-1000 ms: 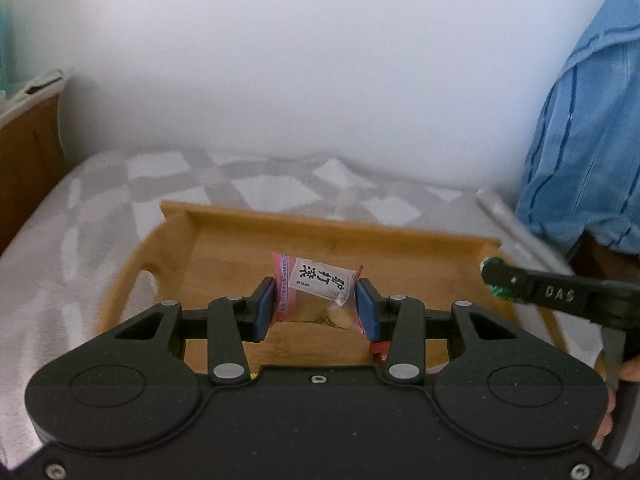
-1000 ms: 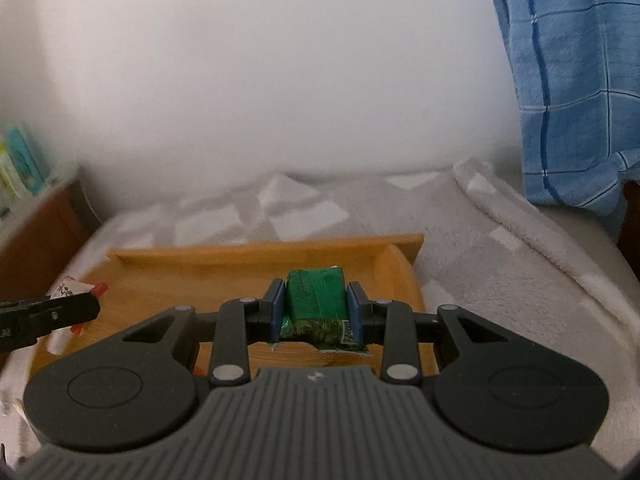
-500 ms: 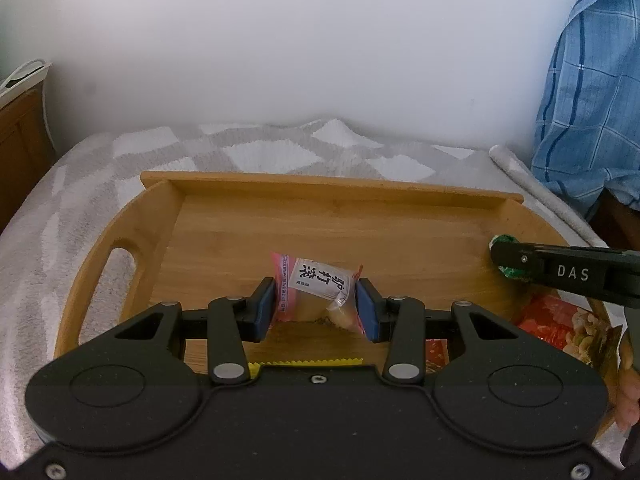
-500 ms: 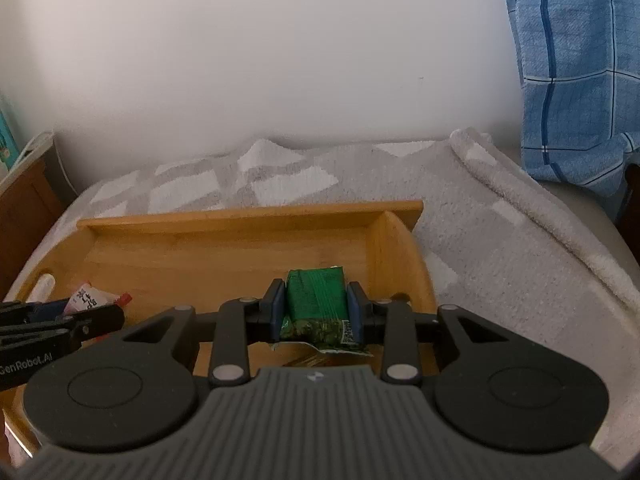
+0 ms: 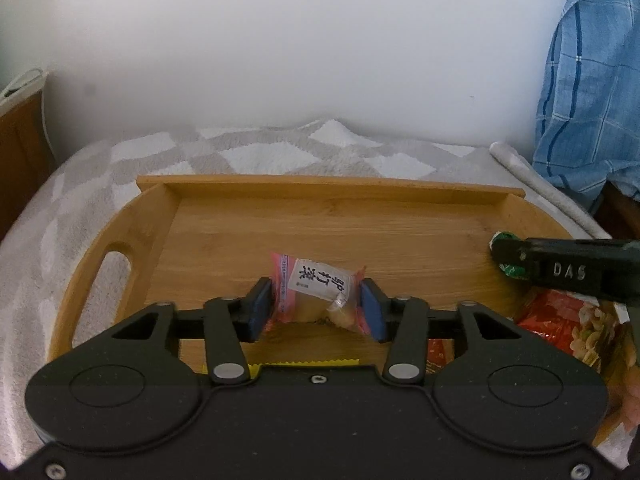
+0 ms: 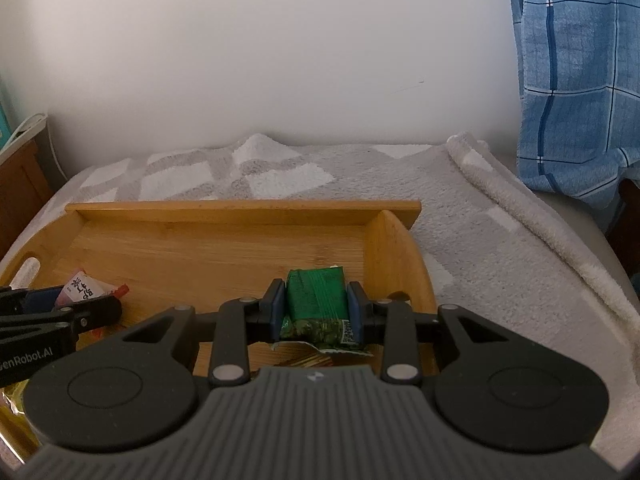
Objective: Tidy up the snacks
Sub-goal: 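Carry both snacks over the wooden tray and open both tools to release them, then grasp the white wrapped bar with the left tool while the right tool grasps the red Biscoff biscuit, then carry both snacks to the wooden tray, lower them and open both tools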
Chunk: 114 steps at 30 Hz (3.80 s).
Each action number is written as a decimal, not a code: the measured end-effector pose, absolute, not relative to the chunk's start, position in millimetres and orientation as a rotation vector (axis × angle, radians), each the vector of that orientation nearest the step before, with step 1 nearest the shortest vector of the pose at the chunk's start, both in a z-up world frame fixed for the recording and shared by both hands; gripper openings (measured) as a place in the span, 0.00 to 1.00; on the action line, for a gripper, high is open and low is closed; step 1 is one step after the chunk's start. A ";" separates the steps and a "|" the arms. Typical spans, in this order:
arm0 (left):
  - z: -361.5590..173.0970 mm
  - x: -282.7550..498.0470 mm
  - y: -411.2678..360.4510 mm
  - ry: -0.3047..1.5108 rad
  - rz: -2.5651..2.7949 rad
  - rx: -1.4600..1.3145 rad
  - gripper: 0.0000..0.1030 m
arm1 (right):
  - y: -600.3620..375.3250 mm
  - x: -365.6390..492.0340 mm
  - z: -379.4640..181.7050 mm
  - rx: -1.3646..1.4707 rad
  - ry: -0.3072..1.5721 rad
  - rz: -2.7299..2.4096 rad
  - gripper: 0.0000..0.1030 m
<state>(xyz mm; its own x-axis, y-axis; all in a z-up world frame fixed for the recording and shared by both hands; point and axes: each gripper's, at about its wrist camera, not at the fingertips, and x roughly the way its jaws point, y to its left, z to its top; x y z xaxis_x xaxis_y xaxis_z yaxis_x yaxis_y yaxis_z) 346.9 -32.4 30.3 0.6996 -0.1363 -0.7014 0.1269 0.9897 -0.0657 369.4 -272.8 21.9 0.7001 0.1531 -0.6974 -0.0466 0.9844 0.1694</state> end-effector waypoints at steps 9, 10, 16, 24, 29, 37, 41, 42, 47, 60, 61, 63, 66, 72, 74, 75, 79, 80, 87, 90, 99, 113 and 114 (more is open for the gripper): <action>68.9 306.7 -28.2 0.665 -0.155 0.006 0.76 | -274.3 336.0 54.1 0.149 0.687 0.103 0.76; 75.3 298.9 -26.7 0.649 -0.154 0.008 0.82 | -274.1 329.8 59.6 0.142 0.676 0.106 0.78; 113.5 237.6 -13.1 0.577 -0.164 0.032 0.94 | -272.5 279.0 94.3 0.150 0.629 0.104 0.88; 138.2 144.8 13.5 0.515 -0.189 0.047 0.98 | -263.0 176.6 113.7 0.209 0.525 0.113 1.00; 133.5 89.0 29.4 0.499 -0.187 0.015 0.99 | -254.2 112.0 97.0 0.234 0.499 0.098 1.00; 88.6 30.4 52.3 0.535 -0.104 -0.039 0.99 | -233.5 44.4 62.3 0.232 0.512 0.032 1.00; 64.3 23.8 56.0 0.563 -0.036 -0.009 0.98 | -222.2 24.5 47.6 0.210 0.501 0.029 1.00; 59.3 25.3 56.8 0.570 -0.023 -0.006 0.97 | -219.9 19.9 44.3 0.206 0.491 0.020 1.00; 41.6 36.6 62.9 0.615 -0.003 -0.056 0.87 | -205.6 1.6 21.3 0.162 0.476 -0.039 1.00; 10.0 61.0 54.1 0.681 0.057 -0.067 0.46 | -188.3 -7.0 -2.6 0.118 0.487 0.003 0.99; 11.0 60.0 53.7 0.678 0.051 -0.071 0.36 | -186.9 -6.0 -2.2 0.110 0.489 0.007 0.96; 13.4 56.8 51.3 0.677 0.048 -0.074 0.23 | -185.0 -3.3 -1.4 0.102 0.497 0.014 0.89; 16.3 49.1 46.9 0.686 0.027 -0.071 0.20 | -182.7 -1.1 1.5 0.090 0.507 0.000 0.68; 21.3 25.3 39.3 0.697 -0.026 -0.092 0.20 | -181.1 1.4 7.6 0.071 0.543 -0.008 0.38; 23.8 16.9 36.0 0.696 -0.048 -0.098 0.20 | -182.5 1.5 9.4 0.079 0.550 -0.003 0.38; 25.0 13.4 34.1 0.697 -0.059 -0.098 0.20 | -183.4 1.2 10.2 0.085 0.553 -0.001 0.37; 27.3 1.1 25.6 0.694 -0.098 -0.081 0.20 | -184.8 -1.8 13.1 0.096 0.553 -0.003 0.37; 27.5 -1.1 23.9 0.691 -0.103 -0.074 0.20 | -185.2 -2.8 13.7 0.098 0.552 -0.001 0.37; 35.7 -1.9 21.6 0.686 -0.110 -0.081 0.20 | -186.9 -4.1 20.9 0.096 0.549 0.000 0.37; 41.7 2.0 21.2 0.683 -0.103 -0.079 0.20 | -189.7 -3.4 26.2 0.106 0.536 0.003 0.37; 66.7 26.5 21.9 0.658 -0.099 -0.088 0.20 | -198.3 16.8 51.8 0.129 0.502 -0.007 0.37; 125.4 99.4 37.5 0.573 -0.126 -0.113 0.20 | -216.1 87.6 100.9 0.196 0.452 0.034 0.37; 129.0 107.3 38.8 0.572 -0.133 -0.116 0.20 | -217.9 95.4 105.3 0.205 0.451 0.039 0.37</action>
<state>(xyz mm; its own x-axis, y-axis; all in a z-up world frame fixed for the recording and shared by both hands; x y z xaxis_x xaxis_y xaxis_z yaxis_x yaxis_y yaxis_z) 107.3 38.8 129.0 0.8326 -0.1569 -0.5312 0.0927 0.9850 -0.1456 95.4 -217.9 105.3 0.8995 0.0832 -0.4289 0.0075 0.9786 0.2057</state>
